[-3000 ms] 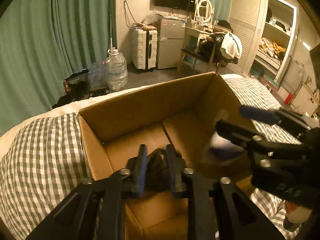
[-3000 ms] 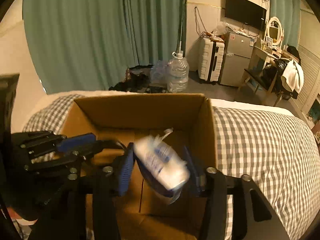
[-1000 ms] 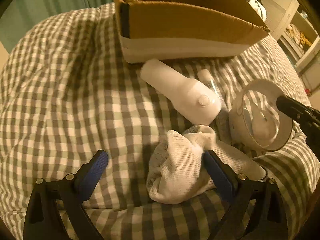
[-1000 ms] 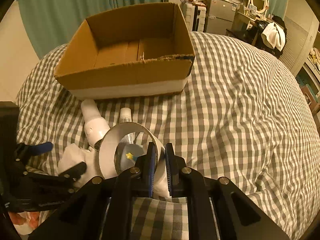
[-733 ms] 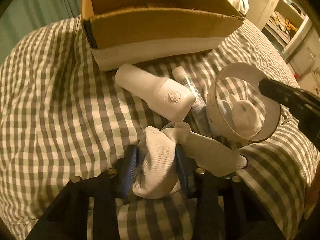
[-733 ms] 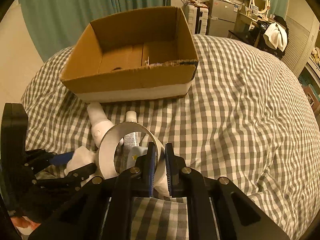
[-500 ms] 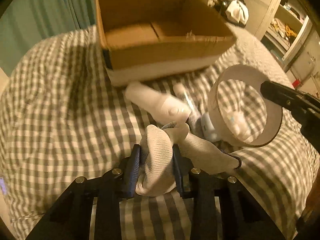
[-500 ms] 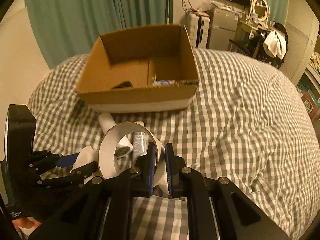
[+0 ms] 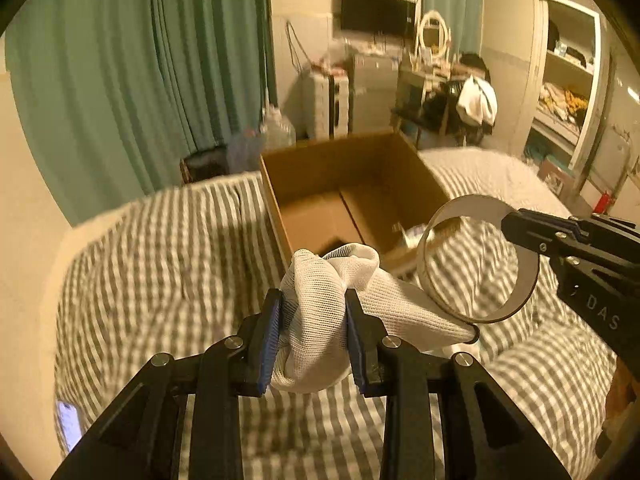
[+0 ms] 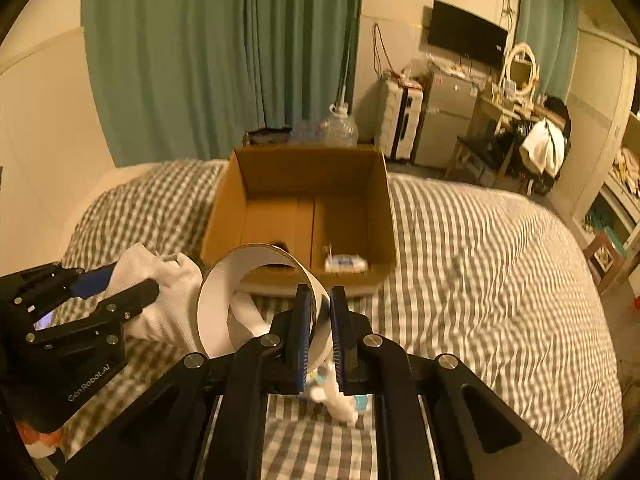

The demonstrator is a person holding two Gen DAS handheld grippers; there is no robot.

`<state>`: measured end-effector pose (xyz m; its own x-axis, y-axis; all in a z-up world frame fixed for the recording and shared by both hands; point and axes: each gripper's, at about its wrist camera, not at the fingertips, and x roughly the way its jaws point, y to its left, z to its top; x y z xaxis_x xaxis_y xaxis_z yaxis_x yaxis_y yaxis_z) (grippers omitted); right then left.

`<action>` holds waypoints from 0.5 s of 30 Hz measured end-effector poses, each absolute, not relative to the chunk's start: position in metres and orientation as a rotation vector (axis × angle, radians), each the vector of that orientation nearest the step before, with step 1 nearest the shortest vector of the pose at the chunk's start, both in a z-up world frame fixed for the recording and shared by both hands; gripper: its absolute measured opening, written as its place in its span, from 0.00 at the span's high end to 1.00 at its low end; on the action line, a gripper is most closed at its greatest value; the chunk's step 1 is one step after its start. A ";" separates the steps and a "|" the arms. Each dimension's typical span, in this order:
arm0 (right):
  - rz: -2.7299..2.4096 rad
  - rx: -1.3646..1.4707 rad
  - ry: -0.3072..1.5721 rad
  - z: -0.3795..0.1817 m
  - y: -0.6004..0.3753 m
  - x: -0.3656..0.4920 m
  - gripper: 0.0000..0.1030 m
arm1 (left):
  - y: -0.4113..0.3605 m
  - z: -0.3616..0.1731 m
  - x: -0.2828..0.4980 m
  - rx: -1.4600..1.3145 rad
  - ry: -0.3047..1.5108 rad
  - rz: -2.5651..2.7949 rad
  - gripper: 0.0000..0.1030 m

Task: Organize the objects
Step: 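Grasp the white sock with the left gripper while the right gripper holds the tape roll, then carry the sock and tape roll into the box and open both grippers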

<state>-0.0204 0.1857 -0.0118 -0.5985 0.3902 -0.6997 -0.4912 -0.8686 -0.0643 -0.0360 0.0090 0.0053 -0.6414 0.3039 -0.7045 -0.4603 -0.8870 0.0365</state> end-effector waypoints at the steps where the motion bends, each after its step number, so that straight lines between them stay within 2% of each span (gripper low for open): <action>1: 2.437 -1.007 0.169 -0.006 0.185 -0.025 0.91 | 0.008 0.011 -0.040 -0.995 0.291 2.509 0.71; 9: 2.452 -0.943 0.126 0.020 0.199 -0.064 0.91 | 0.008 0.033 -0.084 -0.905 0.238 2.546 0.71; 15: 2.448 -0.921 0.148 0.020 0.224 -0.093 0.91 | 0.025 0.027 -0.126 -0.899 0.233 2.552 0.71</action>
